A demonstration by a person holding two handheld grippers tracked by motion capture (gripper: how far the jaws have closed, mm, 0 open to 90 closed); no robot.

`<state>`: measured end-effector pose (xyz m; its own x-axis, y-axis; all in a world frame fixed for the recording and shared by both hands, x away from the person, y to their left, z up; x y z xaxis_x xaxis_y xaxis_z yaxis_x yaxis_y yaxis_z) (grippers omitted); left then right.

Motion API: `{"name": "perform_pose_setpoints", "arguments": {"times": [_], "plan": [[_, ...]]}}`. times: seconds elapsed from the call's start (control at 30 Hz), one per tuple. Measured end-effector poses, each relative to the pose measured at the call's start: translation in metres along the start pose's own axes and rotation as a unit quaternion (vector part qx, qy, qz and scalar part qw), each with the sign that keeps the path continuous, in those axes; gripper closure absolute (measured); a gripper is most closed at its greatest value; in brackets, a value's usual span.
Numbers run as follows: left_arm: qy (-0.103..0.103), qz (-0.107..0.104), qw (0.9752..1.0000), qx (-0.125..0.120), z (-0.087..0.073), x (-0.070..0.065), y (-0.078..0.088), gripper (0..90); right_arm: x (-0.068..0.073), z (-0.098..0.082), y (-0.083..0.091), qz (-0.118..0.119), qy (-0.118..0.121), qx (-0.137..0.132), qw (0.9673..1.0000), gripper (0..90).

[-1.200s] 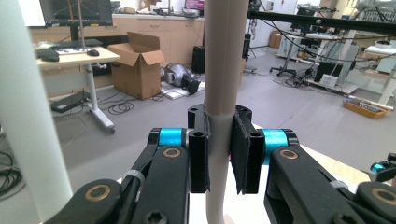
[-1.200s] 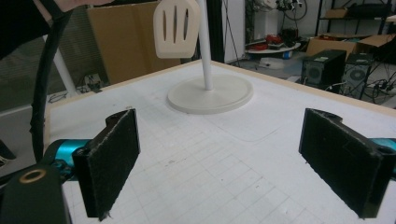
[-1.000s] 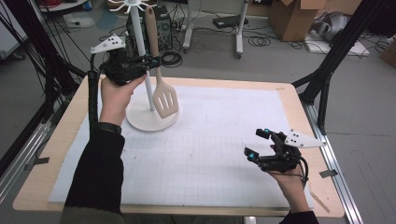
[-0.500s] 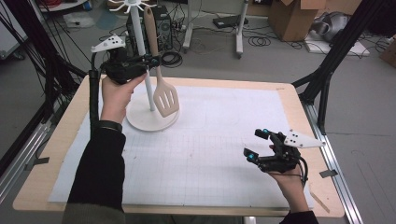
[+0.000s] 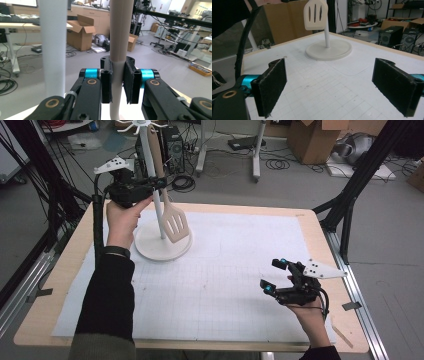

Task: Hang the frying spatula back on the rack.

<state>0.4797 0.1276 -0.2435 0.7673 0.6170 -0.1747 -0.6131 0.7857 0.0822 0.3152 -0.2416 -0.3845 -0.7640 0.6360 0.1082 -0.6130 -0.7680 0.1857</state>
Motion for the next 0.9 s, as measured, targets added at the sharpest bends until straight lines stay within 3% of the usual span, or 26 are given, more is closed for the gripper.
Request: {"name": "perform_pose_setpoints", "arguments": {"times": [0.17,0.37,0.4,0.53,0.6,0.67,0.8,0.87,0.9], "plan": [[0.006,0.006,1.0,0.001,-0.001,0.002,0.0,76.0,0.0,-0.001,0.0,0.001,-0.002,0.0,1.0,11.5],[-0.002,0.013,0.9998,0.012,-0.002,0.002,0.004,61.2,0.0,-0.001,0.0,0.0,-0.002,0.001,1.0,11.5],[-0.003,0.012,0.9998,0.012,-0.002,0.001,0.004,55.1,0.0,-0.001,0.0,-0.001,-0.002,0.001,1.0,11.5],[-0.027,0.033,0.9991,-0.004,-0.006,-0.001,0.013,43.9,0.0,-0.001,0.0,-0.001,-0.002,0.002,1.0,11.5],[-0.028,0.038,0.9989,0.001,-0.011,-0.002,0.02,38.6,-0.001,-0.002,0.0,-0.005,-0.004,0.004,1.0,11.5],[-0.043,0.043,0.9981,0.007,-0.014,-0.004,0.027,34.3,0.0,-0.002,0.0,-0.003,-0.003,0.003,1.0,11.5],[-0.071,0.039,0.9964,0.024,-0.025,-0.013,0.042,28.8,0.0,-0.005,0.0,-0.004,-0.006,0.009,0.9999,11.3],[-0.076,0.009,0.9966,0.03,-0.035,-0.024,0.054,28.5,-0.002,-0.005,-0.001,-0.007,-0.006,0.007,0.9999,11.3],[-0.08,0.006,0.9961,0.034,-0.039,-0.027,0.057,27.4,-0.002,-0.007,-0.001,-0.008,-0.01,0.012,0.9999,11.3]]}}
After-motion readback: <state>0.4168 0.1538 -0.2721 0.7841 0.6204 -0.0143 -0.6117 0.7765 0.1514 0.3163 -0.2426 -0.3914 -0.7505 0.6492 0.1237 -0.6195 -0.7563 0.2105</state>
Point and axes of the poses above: each handheld gripper's, and its own axes: y roughly backward along the jaws, z roughly out of its top, x roughly to its left, the point moved 7 cm from there along -y, roughly forward along the jaws, and after that the axes turned 6 degrees about -z, right-handed, at the moved point
